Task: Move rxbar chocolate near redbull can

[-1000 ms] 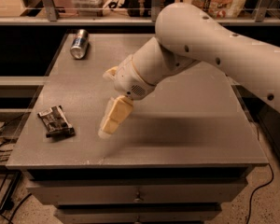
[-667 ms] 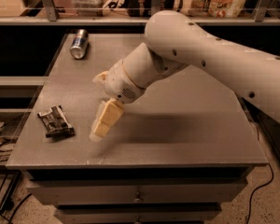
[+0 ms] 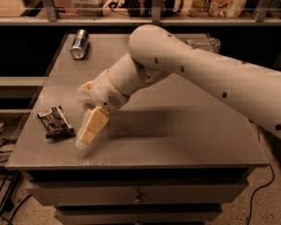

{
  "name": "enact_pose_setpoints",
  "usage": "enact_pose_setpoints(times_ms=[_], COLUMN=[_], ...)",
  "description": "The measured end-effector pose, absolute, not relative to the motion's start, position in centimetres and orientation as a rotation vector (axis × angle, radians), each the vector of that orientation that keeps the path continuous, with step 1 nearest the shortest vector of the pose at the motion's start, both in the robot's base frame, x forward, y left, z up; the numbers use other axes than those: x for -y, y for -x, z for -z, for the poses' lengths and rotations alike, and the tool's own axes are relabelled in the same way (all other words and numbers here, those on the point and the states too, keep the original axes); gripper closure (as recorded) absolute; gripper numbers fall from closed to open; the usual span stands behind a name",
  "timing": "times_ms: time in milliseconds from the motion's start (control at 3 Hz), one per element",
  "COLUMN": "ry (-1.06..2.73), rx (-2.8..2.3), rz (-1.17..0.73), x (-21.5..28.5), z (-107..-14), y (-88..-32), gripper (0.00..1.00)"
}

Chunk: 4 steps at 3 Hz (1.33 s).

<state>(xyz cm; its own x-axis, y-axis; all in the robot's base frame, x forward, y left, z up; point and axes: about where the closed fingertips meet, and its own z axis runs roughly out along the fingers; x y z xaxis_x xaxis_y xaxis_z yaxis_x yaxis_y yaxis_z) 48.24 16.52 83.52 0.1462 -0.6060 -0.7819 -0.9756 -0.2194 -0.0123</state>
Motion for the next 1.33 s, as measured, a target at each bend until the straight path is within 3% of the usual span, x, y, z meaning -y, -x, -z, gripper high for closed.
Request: enact_pose_setpoints(times_ms=[1000, 1333], ry=[1.95, 1.961], rx=[-1.374, -1.369], rz=[-1.037, -1.067], x=[-22.4, -23.4], z=[-82.6, -81.7], y=[-46.3, -46.2], gripper=[0.0, 0.17])
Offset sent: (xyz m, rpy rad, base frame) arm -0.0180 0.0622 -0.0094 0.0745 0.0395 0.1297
